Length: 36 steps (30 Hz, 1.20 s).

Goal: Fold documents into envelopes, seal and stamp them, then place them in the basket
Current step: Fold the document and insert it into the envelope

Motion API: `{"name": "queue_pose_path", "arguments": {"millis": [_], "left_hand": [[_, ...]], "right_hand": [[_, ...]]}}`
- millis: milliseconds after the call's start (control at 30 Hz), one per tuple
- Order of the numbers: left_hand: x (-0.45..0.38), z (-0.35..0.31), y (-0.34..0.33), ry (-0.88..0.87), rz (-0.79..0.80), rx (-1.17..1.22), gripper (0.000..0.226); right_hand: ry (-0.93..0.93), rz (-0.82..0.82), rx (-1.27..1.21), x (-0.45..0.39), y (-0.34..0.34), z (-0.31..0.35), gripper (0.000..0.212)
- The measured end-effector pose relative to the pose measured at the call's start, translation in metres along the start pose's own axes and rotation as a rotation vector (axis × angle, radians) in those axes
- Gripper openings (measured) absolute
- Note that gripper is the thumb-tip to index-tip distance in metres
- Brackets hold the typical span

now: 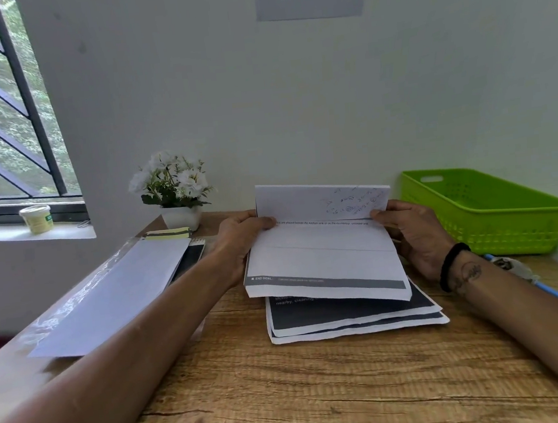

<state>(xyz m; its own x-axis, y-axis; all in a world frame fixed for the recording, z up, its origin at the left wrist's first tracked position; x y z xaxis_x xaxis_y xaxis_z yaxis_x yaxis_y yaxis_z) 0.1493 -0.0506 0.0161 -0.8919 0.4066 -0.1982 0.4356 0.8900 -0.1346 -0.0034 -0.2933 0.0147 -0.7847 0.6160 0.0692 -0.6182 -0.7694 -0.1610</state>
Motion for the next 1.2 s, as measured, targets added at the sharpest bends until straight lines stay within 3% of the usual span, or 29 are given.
{"name": "queue_pose_path", "arguments": {"millis": [400,567,700,1200], "left_hand": [[0.008,-0.007,0.001,0.094,-0.056,0.056,0.021],[0.011,-0.009,-0.001,0.148,-0.013,0.196,0.062],[0.009,-0.011,0.000,0.149,0.029,0.225,0.072],[0.014,-0.007,-0.009,0.118,0.122,0.206,0.048]], "right_hand": [[0.019,0.024,0.013,0.002,-0.001,0.001,0.022],[0.069,0.056,0.074,0.006,-0.005,0.001,0.024],[0.109,0.050,0.108,0.006,-0.006,0.001,0.023],[0.188,0.021,0.267,0.004,-0.004,-0.001,0.032]]}}
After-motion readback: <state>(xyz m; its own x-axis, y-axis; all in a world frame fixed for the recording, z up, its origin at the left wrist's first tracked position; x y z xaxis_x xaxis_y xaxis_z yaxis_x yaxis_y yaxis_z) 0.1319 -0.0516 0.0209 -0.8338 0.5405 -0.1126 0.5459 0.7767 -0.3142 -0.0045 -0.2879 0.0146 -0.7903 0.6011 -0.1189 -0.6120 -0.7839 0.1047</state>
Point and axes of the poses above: each hand's wrist, its own x-axis away from the middle knuckle, its own y-axis out of the back of the hand, z = x × y, the point moved 3 cm from there along -x, towards the middle knuckle, and after that the axes turned 13 degrees about -y, right-handed, at the moved point
